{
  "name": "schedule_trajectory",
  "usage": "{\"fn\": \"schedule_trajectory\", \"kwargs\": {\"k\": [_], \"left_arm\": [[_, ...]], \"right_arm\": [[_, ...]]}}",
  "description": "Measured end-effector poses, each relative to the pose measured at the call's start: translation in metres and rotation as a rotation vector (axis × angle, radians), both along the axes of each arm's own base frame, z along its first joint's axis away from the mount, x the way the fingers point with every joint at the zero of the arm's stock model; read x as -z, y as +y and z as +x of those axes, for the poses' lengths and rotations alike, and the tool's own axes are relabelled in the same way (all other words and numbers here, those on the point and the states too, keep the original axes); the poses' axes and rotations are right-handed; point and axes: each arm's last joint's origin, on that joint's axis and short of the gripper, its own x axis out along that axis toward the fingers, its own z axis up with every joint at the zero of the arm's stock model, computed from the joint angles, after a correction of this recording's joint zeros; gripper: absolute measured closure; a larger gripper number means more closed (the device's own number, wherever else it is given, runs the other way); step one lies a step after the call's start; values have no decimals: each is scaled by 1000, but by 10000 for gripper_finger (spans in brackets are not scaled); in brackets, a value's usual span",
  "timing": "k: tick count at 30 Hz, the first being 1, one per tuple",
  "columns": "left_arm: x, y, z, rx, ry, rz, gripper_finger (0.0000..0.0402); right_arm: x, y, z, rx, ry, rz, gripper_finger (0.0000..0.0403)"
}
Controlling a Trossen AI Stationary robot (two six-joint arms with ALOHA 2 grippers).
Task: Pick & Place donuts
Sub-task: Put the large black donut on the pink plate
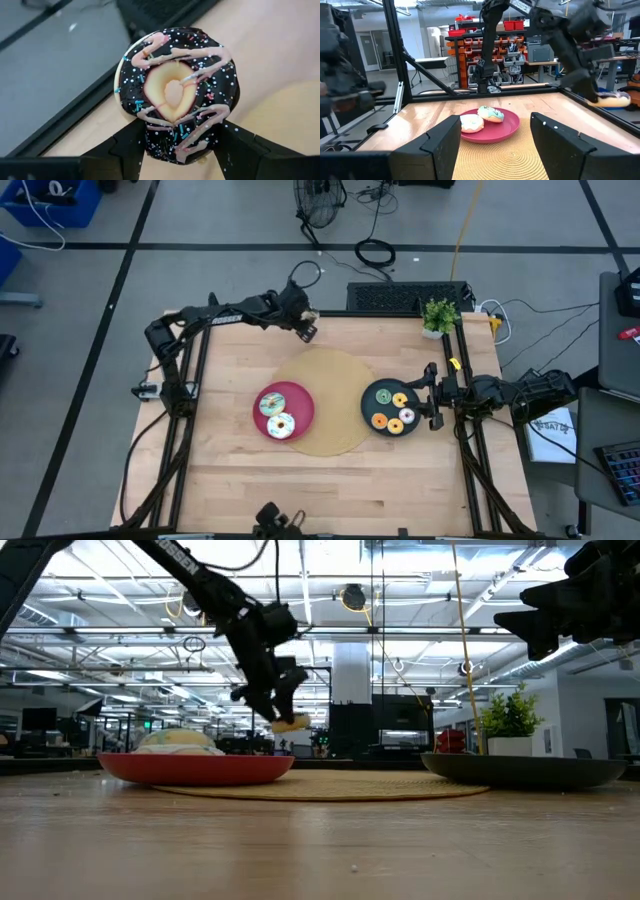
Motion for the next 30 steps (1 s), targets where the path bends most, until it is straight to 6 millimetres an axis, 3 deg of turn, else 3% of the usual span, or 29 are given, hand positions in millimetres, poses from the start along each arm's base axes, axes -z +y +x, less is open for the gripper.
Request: {"fn": "schedule_trajectory", "kwargs": {"k": [14,30], "left_arm": [[-59,-74,19,280,-134,121,188],[-62,-149,38,503,-135,81,188]], "right_arm": [[0,0,0,0,-1,0,176],[0,0,0,0,0,0,177]]}}
